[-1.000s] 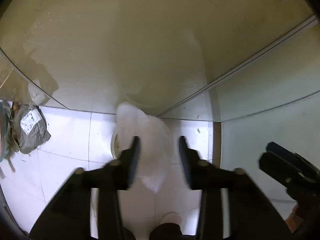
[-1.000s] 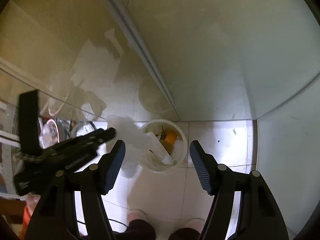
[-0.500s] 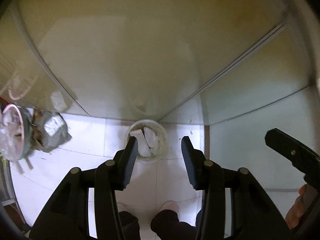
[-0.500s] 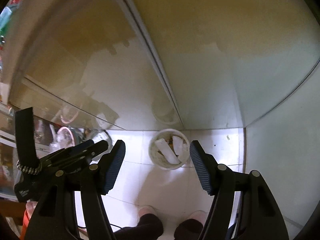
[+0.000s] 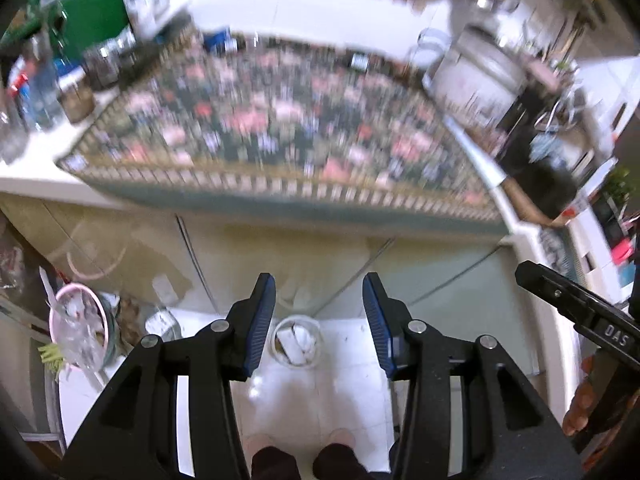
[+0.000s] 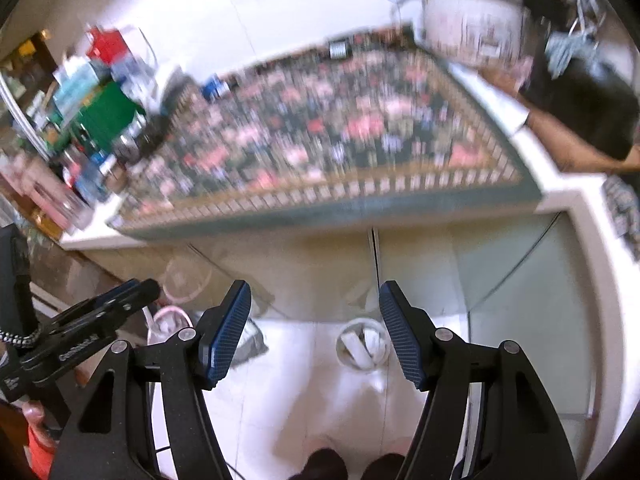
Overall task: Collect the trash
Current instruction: 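Raise both open tools back toward the counter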
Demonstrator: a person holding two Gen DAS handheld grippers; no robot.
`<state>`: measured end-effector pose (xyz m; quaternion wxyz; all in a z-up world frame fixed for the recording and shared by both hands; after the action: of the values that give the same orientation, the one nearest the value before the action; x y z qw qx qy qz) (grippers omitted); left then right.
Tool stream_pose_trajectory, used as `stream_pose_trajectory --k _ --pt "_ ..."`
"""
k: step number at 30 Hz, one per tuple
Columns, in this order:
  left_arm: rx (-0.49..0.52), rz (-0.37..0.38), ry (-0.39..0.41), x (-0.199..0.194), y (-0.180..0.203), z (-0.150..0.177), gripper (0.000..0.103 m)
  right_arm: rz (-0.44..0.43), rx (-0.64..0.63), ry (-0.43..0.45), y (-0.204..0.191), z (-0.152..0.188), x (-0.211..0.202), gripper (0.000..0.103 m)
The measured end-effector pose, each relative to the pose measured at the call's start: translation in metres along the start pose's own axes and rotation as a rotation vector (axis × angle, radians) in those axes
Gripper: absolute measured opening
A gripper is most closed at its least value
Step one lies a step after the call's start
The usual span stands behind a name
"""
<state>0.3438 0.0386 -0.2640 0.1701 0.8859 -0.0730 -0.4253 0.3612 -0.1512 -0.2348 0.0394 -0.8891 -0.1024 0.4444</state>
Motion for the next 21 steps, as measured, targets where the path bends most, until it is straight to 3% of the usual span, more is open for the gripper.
stream_pose_trajectory --k 6,10,16,21 --pt "0.072 0.004 0.134 -0.074 0.017 -0.038 0.052 0.026 -0.009 0.145 -0.019 -0.036 -0.059 0.063" --pt "0.108 -0.008 0.195 -0.110 0.024 -0.062 0.063 0.039 -0.016 0.220 -0.023 -0.052 -0.082 0.063" --pt "0.139 -0.038 0.263 -0.126 0.027 -0.090 0.084 0.071 -0.026 0.280 -0.015 -0.078 -0.090 0.063" --pt "0.137 -0.073 0.292 -0.116 0.030 -0.118 0.086 0.047 -0.029 0.302 0.000 -0.108 -0.076 0.063"
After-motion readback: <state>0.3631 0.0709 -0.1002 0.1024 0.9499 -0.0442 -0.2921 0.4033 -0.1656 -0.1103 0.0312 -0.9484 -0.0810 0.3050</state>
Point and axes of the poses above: each gripper's, at about its wrist camera, not at the fingertips, and x roughly the way its jaws point, y to its right, z to its underside, the point moved 7 cm from there along x, roughly the way its jaws point, and after that the axes turned 8 degrees about z, right-handed, at the moved point
